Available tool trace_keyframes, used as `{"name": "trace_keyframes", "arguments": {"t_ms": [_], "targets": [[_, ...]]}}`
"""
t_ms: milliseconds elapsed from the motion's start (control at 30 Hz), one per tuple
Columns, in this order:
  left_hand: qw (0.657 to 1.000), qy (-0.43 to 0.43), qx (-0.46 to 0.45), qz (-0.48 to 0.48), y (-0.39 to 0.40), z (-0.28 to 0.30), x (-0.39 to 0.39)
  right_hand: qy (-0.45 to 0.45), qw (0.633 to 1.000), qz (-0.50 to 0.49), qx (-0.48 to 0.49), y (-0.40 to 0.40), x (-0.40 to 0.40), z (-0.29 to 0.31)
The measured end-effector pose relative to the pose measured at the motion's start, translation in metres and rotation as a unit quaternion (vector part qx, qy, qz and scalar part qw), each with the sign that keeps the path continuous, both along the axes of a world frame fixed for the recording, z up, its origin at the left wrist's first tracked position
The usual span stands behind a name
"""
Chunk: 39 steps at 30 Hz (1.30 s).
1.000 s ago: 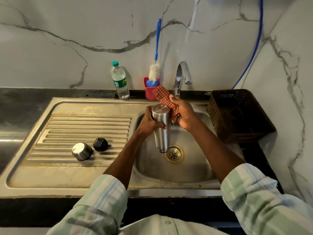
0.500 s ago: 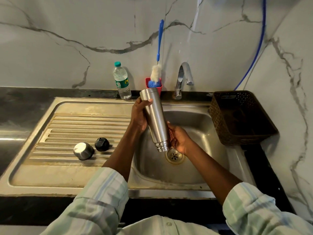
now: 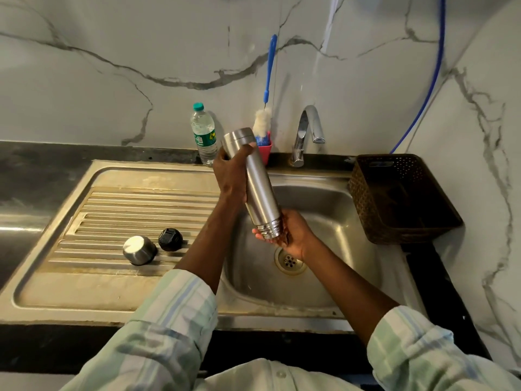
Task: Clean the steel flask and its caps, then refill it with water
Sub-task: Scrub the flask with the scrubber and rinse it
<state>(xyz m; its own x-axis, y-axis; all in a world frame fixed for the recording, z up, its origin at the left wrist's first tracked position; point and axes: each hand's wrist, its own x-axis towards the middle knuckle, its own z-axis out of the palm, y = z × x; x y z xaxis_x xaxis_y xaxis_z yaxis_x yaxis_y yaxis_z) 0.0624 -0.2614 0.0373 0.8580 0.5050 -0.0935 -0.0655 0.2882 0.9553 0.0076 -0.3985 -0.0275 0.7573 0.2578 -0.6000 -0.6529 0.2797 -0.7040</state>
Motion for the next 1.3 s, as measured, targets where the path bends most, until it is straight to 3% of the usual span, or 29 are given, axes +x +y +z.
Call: {"name": "trace_keyframes", "arguments": {"t_ms": [267,367,433,567,667,767,900,1067,1167,1233,1300], "targets": [[0.999,-0.04,-0.01,-0.004,-0.021,-0.016,-0.013,-0.111,0.989,-0.022,-0.094,0.011,0.039,0.054],[0.997,-0.063,0.008,0.038,-0.007,-0.005,0.0,-0.074,0.995,0.002,-0.063,0.006,0.024,0.036],[0.994,-0.074,-0.009,0.084,0.003,0.001,0.006,0.007,1.0,0.006,0.026,-0.001,0.007,0.02],[0.982,-0.097,-0.022,0.163,0.005,-0.004,0.003,0.108,0.959,-0.146,0.219,0.005,0.007,0.01],[0.979,-0.098,-0.017,0.18,-0.005,-0.015,-0.009,0.123,0.938,-0.237,0.22,0.008,0.021,0.022],[0.989,-0.082,-0.05,0.117,-0.007,-0.027,-0.021,0.122,0.918,-0.315,0.21,-0.003,0.037,0.032],[0.994,-0.032,-0.079,0.067,-0.012,-0.041,-0.034,0.113,0.885,-0.433,0.131,-0.006,0.052,0.036],[0.992,-0.012,-0.096,0.087,-0.022,-0.045,-0.039,-0.01,0.866,-0.486,-0.113,0.001,0.041,0.03],[0.996,-0.014,-0.065,0.063,-0.028,-0.049,-0.04,-0.202,0.843,-0.37,-0.333,0.014,0.031,0.01],[0.999,-0.016,-0.031,0.03,-0.032,-0.05,-0.039,-0.265,0.852,-0.273,-0.36,0.022,0.023,0.004],[1.0,-0.01,0.025,-0.016,-0.033,-0.051,-0.037,-0.301,0.875,-0.212,-0.316,0.026,0.015,0.005]]}}
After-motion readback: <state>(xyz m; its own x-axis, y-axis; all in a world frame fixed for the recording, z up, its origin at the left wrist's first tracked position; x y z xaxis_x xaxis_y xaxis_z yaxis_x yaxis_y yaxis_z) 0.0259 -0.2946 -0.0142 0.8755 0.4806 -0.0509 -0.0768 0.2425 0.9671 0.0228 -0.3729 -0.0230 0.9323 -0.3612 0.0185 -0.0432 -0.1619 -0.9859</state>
